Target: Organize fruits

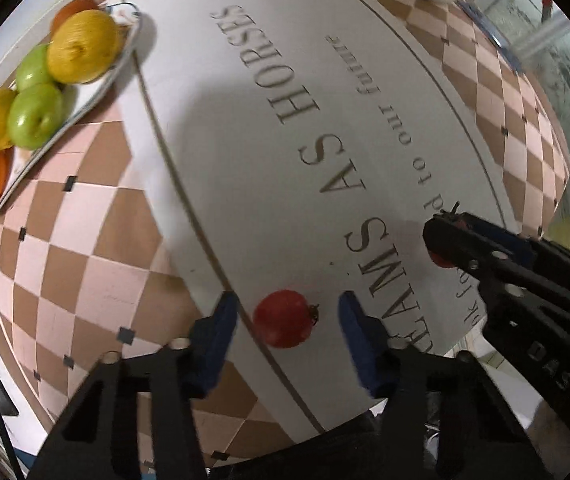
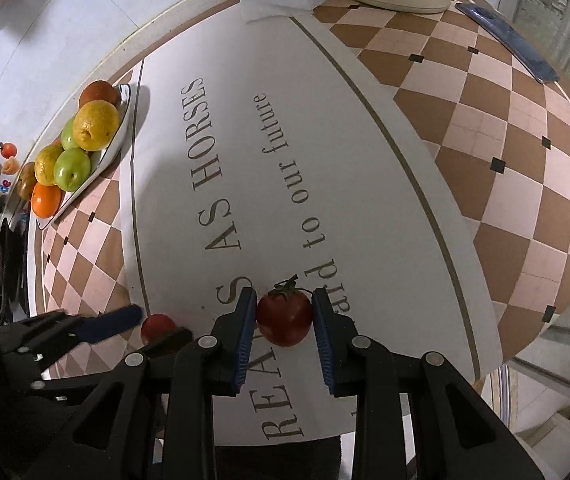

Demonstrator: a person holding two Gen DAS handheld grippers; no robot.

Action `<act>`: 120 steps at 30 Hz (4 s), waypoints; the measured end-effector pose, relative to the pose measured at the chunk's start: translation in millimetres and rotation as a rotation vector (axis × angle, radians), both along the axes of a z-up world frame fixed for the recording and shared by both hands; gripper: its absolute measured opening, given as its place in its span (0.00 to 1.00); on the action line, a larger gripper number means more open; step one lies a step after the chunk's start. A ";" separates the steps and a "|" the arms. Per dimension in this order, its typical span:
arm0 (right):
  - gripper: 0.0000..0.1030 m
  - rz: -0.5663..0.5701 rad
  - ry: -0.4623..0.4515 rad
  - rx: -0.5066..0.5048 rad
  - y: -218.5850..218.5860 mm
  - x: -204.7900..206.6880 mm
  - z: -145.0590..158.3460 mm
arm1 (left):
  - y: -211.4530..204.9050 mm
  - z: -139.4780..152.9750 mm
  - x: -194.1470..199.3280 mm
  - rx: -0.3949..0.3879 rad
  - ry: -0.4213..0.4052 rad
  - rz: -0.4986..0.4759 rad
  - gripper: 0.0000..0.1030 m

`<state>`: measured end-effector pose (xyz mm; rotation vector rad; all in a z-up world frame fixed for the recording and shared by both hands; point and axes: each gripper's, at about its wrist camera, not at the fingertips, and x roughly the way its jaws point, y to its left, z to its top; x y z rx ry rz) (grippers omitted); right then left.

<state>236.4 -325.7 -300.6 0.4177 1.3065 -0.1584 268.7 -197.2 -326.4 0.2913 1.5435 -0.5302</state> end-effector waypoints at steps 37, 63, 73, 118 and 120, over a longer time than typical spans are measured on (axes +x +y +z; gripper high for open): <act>0.30 0.325 -0.154 0.097 164.6 184.4 3.7 | 203.9 46.7 167.4 -0.158 -0.066 0.590 0.28; 0.93 0.306 -0.131 -0.106 156.5 160.2 47.7 | 230.0 65.2 149.4 0.012 -0.194 0.617 0.95; 0.95 0.282 -0.203 -0.173 163.1 108.1 99.4 | 241.1 111.9 99.1 0.019 -0.315 0.617 0.96; 0.98 0.307 -0.545 -0.248 190.2 -153.4 320.5 | 256.6 308.4 -143.9 -0.096 -0.694 0.557 0.96; 0.98 0.314 -0.540 -0.249 190.5 -150.0 318.2 | 255.7 307.1 -143.9 -0.095 -0.690 0.560 0.96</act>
